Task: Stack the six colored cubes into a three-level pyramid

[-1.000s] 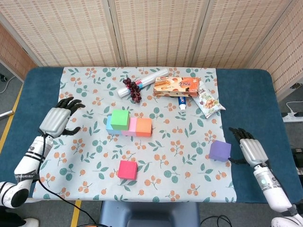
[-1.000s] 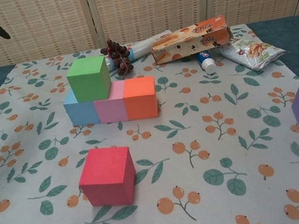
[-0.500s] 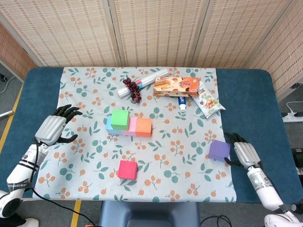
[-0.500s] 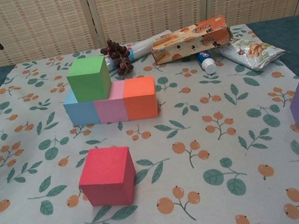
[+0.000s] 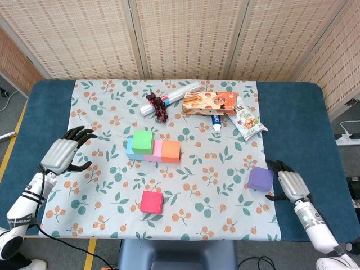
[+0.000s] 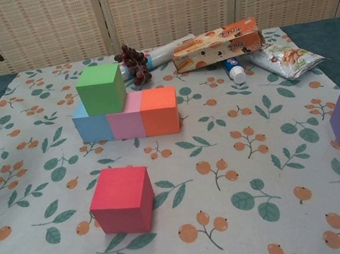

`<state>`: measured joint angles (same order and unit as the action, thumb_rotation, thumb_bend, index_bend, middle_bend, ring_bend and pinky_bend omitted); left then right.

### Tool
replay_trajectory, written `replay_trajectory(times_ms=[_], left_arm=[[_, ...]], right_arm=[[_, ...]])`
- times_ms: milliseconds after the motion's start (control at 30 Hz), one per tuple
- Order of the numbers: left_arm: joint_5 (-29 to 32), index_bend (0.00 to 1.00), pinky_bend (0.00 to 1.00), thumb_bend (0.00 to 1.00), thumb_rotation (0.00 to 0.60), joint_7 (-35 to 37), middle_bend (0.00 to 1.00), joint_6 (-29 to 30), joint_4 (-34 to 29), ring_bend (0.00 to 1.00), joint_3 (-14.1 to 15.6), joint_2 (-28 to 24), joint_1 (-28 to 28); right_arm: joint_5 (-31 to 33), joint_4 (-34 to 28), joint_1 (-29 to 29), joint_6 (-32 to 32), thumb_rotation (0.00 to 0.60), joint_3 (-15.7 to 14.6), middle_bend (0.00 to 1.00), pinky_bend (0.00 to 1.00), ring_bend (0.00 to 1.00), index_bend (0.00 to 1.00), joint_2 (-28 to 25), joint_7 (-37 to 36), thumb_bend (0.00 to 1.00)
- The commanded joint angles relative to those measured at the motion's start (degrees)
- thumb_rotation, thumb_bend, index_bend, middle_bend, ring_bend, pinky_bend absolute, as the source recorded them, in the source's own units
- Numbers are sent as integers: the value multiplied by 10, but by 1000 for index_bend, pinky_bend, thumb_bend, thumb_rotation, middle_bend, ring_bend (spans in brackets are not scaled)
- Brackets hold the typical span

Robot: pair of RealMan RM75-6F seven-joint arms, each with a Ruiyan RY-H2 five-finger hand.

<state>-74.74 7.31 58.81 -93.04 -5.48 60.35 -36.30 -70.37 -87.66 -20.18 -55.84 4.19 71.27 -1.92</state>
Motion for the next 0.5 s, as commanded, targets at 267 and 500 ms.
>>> replay_trajectory(times_ms=[267, 500], left_arm=[[-8, 204, 120, 278, 600, 7, 119, -1, 8, 30, -4, 5, 9], [-22, 204, 121, 278, 600, -18, 120, 25, 20, 30, -3, 16, 23]], right_arm=[[24, 44, -20, 26, 600, 13, 131, 153, 0, 234, 35, -3, 32], [8, 5, -28, 15, 600, 25, 182, 172, 31, 448, 10, -5, 69]])
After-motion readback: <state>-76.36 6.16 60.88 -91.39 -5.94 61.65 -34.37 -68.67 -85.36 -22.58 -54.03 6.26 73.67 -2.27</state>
